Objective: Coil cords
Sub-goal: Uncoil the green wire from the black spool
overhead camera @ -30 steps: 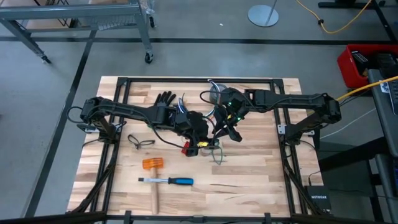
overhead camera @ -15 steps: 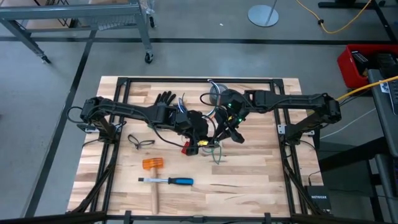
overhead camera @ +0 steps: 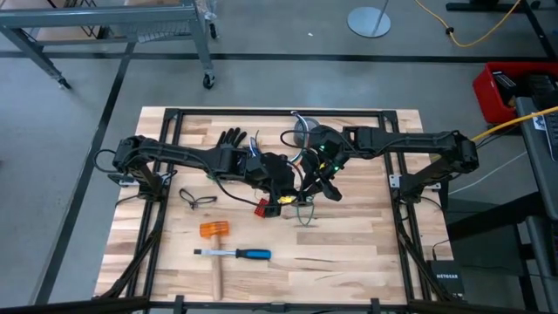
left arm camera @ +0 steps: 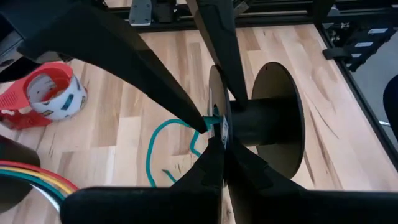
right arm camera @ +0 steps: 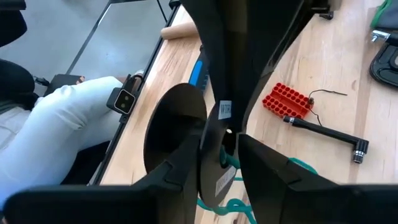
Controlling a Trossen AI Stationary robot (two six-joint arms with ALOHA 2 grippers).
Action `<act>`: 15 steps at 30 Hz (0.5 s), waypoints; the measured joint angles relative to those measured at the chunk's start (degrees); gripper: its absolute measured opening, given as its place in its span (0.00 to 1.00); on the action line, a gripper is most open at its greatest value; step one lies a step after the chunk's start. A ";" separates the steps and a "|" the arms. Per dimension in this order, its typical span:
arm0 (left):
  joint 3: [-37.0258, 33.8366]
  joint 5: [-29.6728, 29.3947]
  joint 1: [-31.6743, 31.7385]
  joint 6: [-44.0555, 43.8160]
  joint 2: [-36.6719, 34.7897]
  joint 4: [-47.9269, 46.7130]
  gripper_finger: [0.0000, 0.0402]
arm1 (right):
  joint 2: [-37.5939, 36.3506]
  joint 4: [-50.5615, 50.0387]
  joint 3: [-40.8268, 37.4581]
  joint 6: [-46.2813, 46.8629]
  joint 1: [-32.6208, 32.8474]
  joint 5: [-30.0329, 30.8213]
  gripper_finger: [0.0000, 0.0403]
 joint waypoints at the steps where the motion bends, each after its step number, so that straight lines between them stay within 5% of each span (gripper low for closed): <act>1: 0.00 -0.02 0.00 0.09 0.00 0.04 0.00 | 0.00 0.02 0.00 -0.02 0.00 -0.02 0.26; 8: -0.02 0.11 -0.05 1.22 0.00 0.26 0.00 | -0.01 0.84 0.00 -0.68 0.00 -2.18 0.04; 15: -0.02 0.26 -0.07 0.68 -0.23 0.28 0.00 | -0.20 0.88 0.00 -0.71 -0.07 -2.77 0.02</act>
